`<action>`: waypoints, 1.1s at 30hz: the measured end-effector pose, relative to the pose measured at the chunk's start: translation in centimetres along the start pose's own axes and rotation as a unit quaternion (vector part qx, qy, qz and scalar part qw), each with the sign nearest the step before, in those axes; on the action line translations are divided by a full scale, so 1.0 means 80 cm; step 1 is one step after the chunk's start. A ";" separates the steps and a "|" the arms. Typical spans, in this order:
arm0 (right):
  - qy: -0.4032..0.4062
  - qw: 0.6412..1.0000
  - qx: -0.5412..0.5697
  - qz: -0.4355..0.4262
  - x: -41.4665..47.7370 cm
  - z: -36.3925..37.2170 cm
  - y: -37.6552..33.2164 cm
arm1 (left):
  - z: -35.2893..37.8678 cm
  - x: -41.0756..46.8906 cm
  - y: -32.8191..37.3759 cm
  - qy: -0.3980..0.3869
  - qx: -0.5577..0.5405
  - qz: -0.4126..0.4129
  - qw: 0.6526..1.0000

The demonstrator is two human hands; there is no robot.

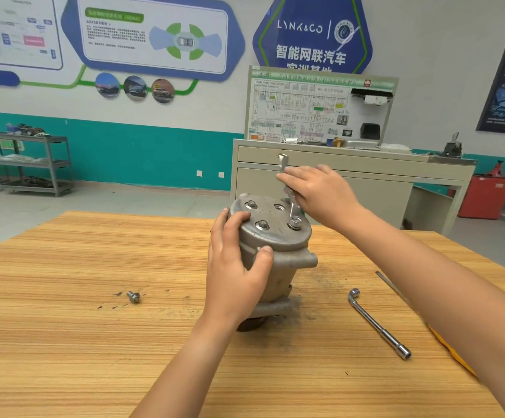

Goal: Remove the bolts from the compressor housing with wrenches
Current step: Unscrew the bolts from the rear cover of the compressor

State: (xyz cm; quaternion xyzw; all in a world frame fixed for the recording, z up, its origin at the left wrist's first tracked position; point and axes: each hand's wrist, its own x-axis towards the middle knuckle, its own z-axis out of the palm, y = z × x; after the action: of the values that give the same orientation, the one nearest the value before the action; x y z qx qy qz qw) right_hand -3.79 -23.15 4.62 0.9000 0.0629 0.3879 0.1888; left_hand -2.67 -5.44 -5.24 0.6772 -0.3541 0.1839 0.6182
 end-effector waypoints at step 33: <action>-0.272 0.925 -0.205 0.168 -0.095 -0.124 -0.081 | 0.004 -0.016 0.009 0.043 0.019 -0.030 0.998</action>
State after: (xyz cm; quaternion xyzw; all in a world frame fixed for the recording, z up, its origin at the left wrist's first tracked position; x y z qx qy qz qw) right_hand -15.98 -16.31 3.19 0.9100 -0.2238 0.1585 0.3110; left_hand -4.14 -5.42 -5.65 0.6907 -0.3031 0.2012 0.6250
